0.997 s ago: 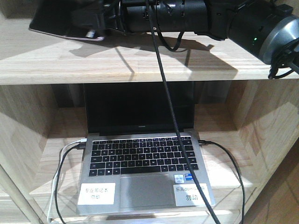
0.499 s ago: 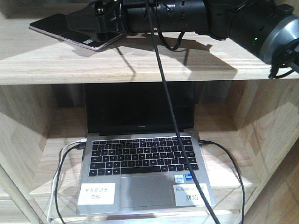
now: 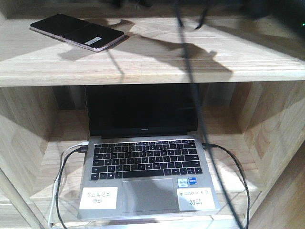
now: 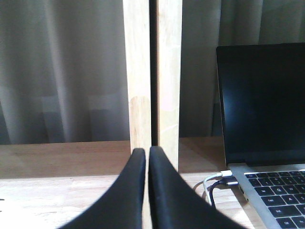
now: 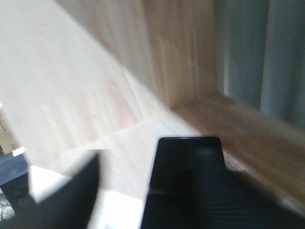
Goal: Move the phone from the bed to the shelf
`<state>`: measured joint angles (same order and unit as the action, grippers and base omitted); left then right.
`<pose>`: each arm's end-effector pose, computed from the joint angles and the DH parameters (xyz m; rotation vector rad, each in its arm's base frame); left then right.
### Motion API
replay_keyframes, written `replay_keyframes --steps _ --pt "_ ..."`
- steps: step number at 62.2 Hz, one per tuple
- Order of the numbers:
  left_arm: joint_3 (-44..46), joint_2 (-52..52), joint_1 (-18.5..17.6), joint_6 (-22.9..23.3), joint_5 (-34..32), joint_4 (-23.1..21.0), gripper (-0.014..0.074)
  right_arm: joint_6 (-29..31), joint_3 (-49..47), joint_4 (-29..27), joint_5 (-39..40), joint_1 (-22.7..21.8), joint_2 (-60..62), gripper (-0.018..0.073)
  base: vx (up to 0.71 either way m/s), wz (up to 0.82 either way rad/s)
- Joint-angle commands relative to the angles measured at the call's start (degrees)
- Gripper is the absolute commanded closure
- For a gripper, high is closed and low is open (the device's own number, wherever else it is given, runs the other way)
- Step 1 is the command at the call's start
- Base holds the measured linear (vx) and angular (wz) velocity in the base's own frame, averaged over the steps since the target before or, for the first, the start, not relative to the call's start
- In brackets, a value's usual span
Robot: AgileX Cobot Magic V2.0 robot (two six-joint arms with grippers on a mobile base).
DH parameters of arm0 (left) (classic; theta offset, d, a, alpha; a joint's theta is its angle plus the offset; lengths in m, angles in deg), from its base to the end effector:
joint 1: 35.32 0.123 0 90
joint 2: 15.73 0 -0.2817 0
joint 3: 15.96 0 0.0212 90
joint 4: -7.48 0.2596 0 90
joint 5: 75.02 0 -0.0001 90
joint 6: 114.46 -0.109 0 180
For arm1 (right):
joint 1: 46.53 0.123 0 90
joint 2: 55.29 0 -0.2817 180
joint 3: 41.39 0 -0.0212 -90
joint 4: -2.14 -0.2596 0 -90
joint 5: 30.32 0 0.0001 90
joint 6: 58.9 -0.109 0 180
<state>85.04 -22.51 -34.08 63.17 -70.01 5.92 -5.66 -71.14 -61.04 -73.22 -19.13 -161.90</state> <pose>0.0866 0.0016 0.1949 -0.0040 1.5846 0.0262 0.3369 0.2493 0.4581 -0.8602 1.5783 0.9381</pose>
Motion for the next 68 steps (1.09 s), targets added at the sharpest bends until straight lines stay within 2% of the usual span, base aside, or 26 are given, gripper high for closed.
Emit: replay_keyframes --steps 1,3,35,49,61,68 --pt "1.43 0.42 0.19 0.50 -4.12 -0.56 0.0595 -1.11 -1.80 2.36 -0.02 -0.21 4.73 0.0535 0.00 0.00" --pt "1.43 0.42 0.19 0.50 -4.12 -0.56 0.0595 -1.90 -1.80 3.85 -0.33 -0.21 5.44 0.0576 0.00 0.00" --pt "1.43 0.42 0.19 0.50 -4.12 -0.56 0.0595 -14.38 -0.26 20.74 2.27 -0.21 16.51 0.0564 0.00 0.00" --pt "1.43 0.42 0.19 0.50 -4.12 -0.56 0.0595 -13.49 19.92 20.33 17.17 -0.21 26.99 0.0564 0.00 0.00" --pt "1.43 0.42 0.19 0.50 -4.12 -0.56 0.0595 -7.20 35.17 15.38 20.97 -0.21 38.16 0.0564 0.00 0.00" --pt "1.43 0.42 0.19 0.50 -4.12 -0.56 0.0595 -6.36 41.27 14.54 22.14 -0.21 44.44 0.0564 0.00 0.00"
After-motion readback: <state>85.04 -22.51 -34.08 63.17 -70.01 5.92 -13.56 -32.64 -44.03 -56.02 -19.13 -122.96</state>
